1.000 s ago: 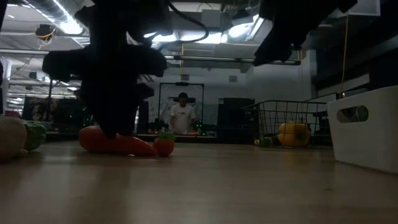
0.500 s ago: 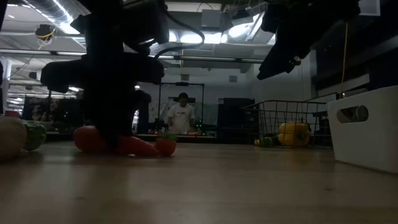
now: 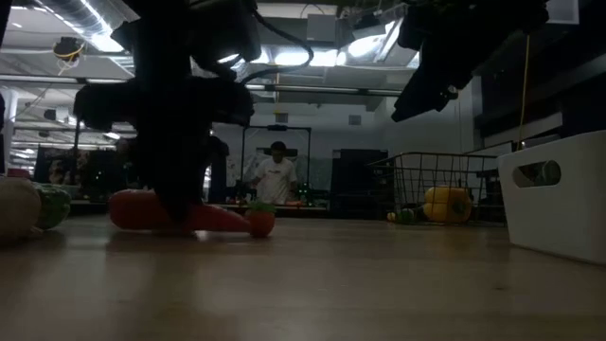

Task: Sort produce into baskets
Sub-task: Put the orange carrot into the black wire basket

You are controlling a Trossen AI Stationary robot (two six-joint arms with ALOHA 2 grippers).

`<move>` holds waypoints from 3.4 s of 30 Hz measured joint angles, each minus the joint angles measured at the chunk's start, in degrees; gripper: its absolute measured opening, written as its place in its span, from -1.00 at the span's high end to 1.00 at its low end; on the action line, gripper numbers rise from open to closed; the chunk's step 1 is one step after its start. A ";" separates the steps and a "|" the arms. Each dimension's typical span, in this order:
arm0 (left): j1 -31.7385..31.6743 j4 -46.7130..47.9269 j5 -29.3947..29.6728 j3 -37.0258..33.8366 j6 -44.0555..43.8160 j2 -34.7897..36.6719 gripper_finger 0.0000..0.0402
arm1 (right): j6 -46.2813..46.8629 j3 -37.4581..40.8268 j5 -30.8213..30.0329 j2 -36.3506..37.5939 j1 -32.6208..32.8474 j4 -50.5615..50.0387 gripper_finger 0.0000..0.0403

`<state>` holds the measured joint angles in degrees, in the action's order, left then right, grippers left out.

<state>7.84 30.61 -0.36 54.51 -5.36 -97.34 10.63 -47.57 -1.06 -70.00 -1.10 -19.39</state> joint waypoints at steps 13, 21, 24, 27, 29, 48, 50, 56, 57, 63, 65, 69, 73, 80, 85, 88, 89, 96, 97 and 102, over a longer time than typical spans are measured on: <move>-0.07 -0.33 -1.11 7.66 -1.77 0.00 0.43 | -0.37 0.00 7.24 0.02 -0.02 -0.01 0.04; -0.34 -11.56 -0.64 8.36 -2.33 0.00 0.43 | -0.39 0.00 11.89 0.02 0.02 0.38 0.04; -1.05 -16.53 -0.55 8.36 -2.38 0.00 0.42 | -0.62 0.00 12.52 0.02 0.02 2.59 0.04; -1.98 -20.71 -0.44 8.36 -3.16 0.00 0.42 | -2.35 0.00 15.85 0.02 0.02 5.65 0.04; -2.67 -22.69 -0.46 8.38 -3.72 0.00 0.42 | -3.49 0.00 18.03 0.02 0.02 7.97 0.04; -5.59 -34.96 -0.44 8.38 -3.38 0.00 0.42 | -7.98 0.00 18.54 -0.77 0.02 12.07 0.04; -5.65 -35.14 -0.42 8.38 -3.52 0.00 0.42 | -8.00 0.00 17.61 -0.79 0.02 12.03 0.04; -5.64 -38.03 -0.39 8.38 -3.56 0.00 0.41 | -8.04 0.00 15.61 -0.79 0.02 12.08 0.04; -5.64 -38.01 -0.40 8.38 -3.56 0.00 0.41 | -8.04 0.00 15.61 -0.79 0.02 12.10 0.04; -5.64 -37.99 -0.42 8.38 -3.61 0.00 0.41 | -8.04 0.00 15.56 -0.81 0.02 12.58 0.04; -5.64 -38.00 -0.42 8.38 -3.62 0.00 0.41 | -8.04 0.00 15.54 -0.81 0.02 13.06 0.04; -5.64 -37.97 -0.42 8.38 -3.63 0.00 0.41 | -8.01 0.00 15.52 -0.81 0.02 13.08 0.05; -5.64 -38.14 -0.26 8.38 -3.65 0.00 0.41 | -7.98 0.00 15.56 -0.81 0.02 13.08 0.17; -5.68 -38.51 -0.16 8.38 -3.73 0.00 0.41 | -7.96 0.00 15.65 -0.81 0.02 13.06 0.52; -5.68 -38.49 -0.18 8.38 -3.74 0.00 0.41 | -7.96 0.00 15.67 -0.81 0.02 12.99 0.62; -5.64 -38.51 -0.19 8.38 -3.72 0.00 0.41 | -7.96 0.00 15.69 -0.81 0.02 12.99 0.61; -5.64 -38.51 -0.20 8.38 -3.72 0.00 0.41 | -7.96 0.00 15.69 -0.81 0.02 12.99 0.60; -5.64 -39.72 0.49 8.38 -4.80 0.00 0.11 | -7.94 -0.07 15.61 -0.81 0.00 12.93 0.58; -5.64 -39.60 0.90 8.38 -5.29 0.00 0.05 | -7.93 -0.39 15.61 -0.82 -0.01 12.33 0.58; -5.64 -38.82 1.07 8.38 -6.97 0.00 -0.15 | -7.93 -6.41 15.61 -0.28 -0.04 0.86 0.58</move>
<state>2.20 -8.21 0.71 62.89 -12.34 -97.34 2.70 -53.98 14.55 -70.28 -1.15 -18.53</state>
